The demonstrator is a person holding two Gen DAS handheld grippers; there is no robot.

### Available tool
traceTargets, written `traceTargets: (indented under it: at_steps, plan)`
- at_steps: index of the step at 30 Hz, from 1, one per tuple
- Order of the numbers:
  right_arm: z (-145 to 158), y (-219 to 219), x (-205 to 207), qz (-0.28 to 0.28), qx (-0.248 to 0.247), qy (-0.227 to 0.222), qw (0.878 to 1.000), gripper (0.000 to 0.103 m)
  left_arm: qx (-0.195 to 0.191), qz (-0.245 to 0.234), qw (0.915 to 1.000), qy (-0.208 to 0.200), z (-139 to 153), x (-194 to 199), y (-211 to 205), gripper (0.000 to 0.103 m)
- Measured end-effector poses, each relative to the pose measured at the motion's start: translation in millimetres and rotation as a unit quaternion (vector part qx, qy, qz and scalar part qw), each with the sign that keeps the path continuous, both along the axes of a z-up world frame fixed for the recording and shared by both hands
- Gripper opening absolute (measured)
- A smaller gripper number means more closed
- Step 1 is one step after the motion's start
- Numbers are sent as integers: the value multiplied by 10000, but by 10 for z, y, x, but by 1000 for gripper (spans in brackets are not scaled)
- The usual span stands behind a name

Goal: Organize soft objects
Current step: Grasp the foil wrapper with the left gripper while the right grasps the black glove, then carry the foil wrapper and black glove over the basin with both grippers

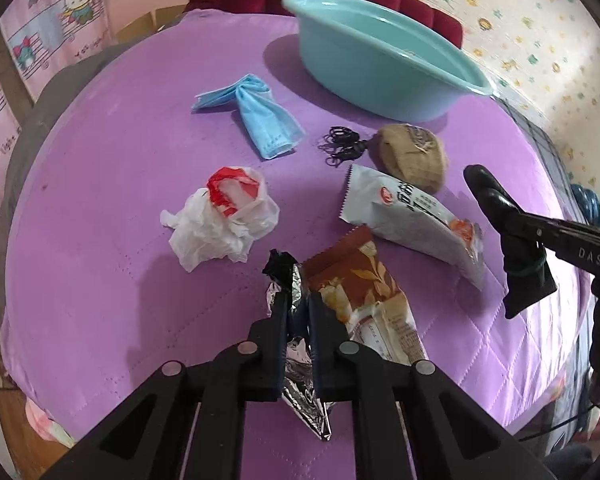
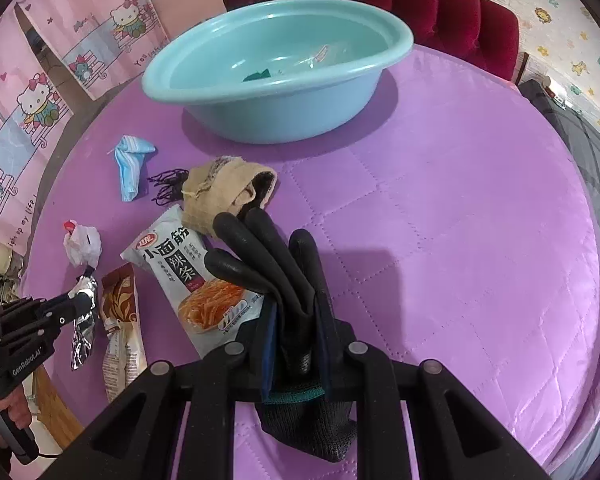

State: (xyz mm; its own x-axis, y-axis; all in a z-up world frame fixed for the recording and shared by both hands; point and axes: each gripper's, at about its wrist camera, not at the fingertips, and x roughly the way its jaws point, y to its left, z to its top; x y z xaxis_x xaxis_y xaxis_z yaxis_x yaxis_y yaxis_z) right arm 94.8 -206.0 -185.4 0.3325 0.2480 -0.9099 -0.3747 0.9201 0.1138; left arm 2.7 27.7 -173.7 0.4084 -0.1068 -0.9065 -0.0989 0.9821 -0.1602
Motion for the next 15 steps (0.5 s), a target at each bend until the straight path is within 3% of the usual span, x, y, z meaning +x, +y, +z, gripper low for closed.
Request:
traceTargets:
  at_steps: [15]
  plan:
    - [282, -66, -210, -395, 114, -111, 9991, 18, 95, -641, 9975, -285, 382, -6, -105, 9]
